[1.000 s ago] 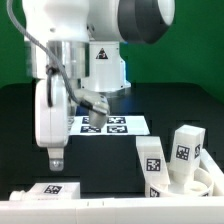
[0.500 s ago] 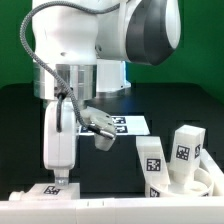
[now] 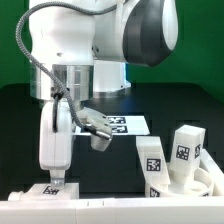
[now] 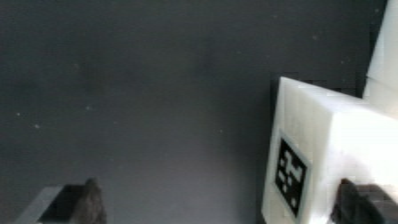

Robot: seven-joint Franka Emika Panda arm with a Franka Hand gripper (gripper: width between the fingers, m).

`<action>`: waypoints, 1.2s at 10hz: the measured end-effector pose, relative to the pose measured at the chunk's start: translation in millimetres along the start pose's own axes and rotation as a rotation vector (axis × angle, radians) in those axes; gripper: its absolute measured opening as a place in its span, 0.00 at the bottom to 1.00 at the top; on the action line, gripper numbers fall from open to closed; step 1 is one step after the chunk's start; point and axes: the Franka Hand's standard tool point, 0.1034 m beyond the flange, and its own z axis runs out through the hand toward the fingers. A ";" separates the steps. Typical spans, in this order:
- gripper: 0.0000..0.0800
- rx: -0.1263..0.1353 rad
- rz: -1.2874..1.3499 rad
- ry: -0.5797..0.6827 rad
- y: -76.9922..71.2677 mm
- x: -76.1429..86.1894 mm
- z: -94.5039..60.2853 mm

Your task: Assemble stool

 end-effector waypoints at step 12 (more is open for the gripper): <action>0.81 0.016 -0.098 -0.001 1.5 -9.0 -23.3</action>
Offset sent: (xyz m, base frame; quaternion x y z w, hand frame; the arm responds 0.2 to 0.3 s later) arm -0.0452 0.0051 -0.0057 0.0276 -0.0104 0.0121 0.9995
